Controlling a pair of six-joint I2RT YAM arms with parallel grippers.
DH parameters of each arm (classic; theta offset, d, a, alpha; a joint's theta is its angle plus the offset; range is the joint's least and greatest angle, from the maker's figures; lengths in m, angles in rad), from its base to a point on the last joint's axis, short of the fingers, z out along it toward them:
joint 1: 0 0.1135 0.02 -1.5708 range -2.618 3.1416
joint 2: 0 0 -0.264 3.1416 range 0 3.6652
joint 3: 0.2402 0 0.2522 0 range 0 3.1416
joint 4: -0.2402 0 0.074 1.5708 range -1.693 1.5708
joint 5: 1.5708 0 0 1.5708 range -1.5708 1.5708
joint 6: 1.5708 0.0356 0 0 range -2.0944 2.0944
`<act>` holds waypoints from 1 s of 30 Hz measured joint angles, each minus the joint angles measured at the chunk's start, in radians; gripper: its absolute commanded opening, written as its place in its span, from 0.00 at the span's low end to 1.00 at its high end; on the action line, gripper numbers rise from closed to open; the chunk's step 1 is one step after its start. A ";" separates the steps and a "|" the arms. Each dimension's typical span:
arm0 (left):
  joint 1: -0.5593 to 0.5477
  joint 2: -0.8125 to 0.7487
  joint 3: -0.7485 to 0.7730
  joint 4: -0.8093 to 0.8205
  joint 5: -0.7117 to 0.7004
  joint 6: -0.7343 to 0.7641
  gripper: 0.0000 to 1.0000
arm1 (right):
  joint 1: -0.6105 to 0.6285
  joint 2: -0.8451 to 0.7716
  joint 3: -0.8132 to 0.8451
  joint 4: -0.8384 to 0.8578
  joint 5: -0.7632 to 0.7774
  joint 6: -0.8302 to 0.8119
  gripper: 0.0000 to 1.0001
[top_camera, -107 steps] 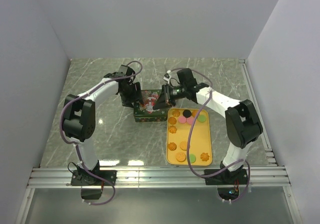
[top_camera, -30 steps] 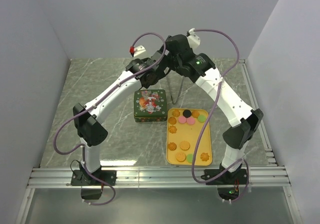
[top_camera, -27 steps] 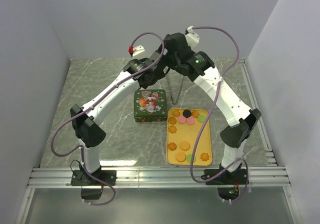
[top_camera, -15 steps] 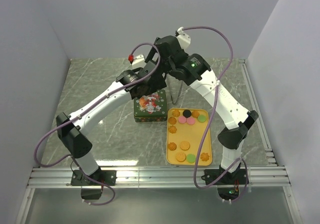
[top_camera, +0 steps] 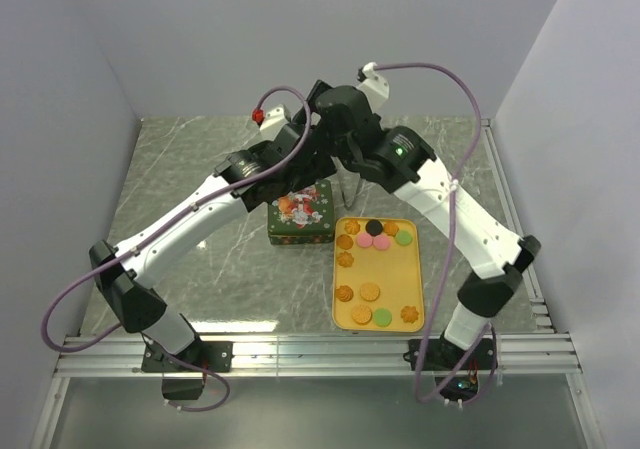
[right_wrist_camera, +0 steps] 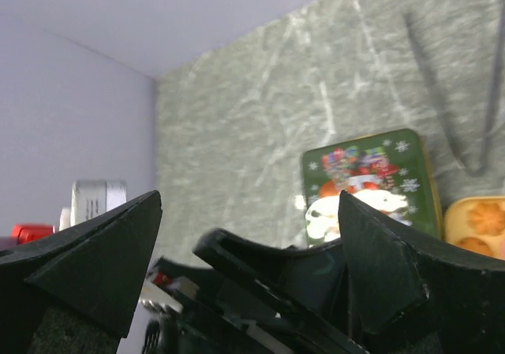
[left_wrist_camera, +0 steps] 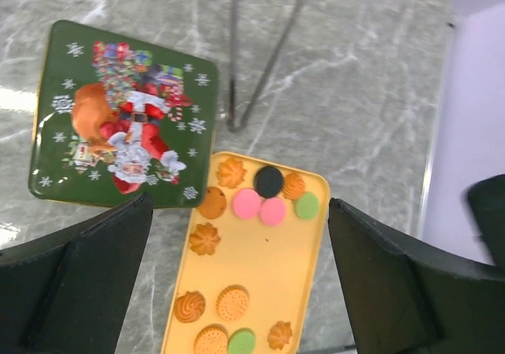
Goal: Pack the cookies
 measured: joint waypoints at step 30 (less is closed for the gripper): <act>0.019 -0.056 -0.050 0.109 0.108 0.017 0.98 | 0.041 -0.048 -0.016 0.012 0.011 0.039 1.00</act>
